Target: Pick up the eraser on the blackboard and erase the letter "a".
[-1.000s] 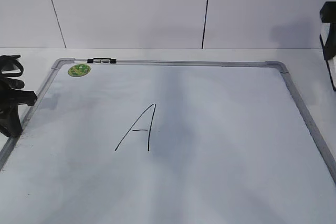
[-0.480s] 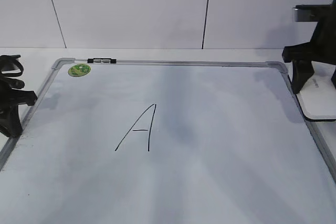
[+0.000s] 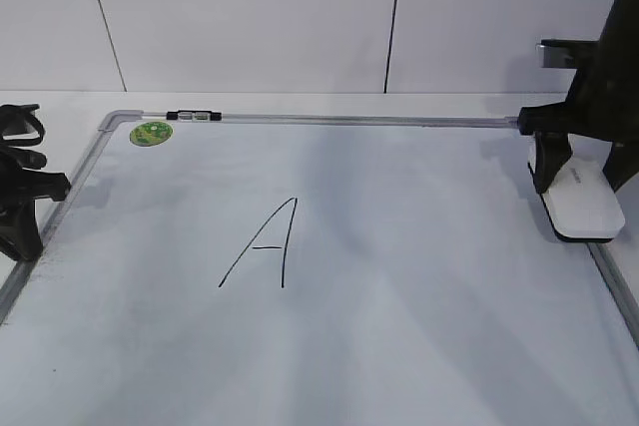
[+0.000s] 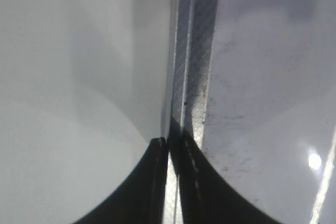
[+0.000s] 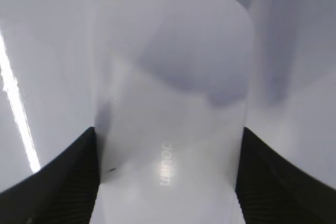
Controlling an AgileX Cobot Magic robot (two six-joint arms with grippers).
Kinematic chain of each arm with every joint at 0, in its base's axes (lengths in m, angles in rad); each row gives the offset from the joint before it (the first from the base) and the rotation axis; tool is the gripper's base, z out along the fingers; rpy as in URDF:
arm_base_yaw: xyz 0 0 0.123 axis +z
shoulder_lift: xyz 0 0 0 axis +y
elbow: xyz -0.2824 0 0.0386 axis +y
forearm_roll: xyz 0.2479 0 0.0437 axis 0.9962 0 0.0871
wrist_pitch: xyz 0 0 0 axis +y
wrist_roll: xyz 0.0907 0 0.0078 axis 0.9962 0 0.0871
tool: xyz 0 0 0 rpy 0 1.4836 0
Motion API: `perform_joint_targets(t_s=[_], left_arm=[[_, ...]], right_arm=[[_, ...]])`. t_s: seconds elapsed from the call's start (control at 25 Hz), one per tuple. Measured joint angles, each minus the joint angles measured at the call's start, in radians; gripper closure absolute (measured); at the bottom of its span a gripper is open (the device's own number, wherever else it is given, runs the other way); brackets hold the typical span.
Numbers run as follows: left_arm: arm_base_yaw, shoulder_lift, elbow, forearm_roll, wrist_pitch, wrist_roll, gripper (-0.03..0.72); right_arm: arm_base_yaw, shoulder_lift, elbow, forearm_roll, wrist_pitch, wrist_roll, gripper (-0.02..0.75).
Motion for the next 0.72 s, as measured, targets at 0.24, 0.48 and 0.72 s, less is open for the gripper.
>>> perform_joint_targets(t_s=[0.24,0.48,0.72], left_arm=[[0.000,0.000,0.000,-0.001,0.000,0.000,0.643],[0.000,0.000,0.000,-0.001,0.000,0.000,0.643],[0.000,0.000,0.000,-0.001,0.000,0.000,0.643]], right_arm=[[-0.006,0.063,-0.019,0.022,-0.006,-0.011,0.181],[-0.008,0.094,-0.048,0.022,-0.008,-0.025,0.181],[-0.008,0.103,-0.054,0.024,-0.008,-0.029,0.181]])
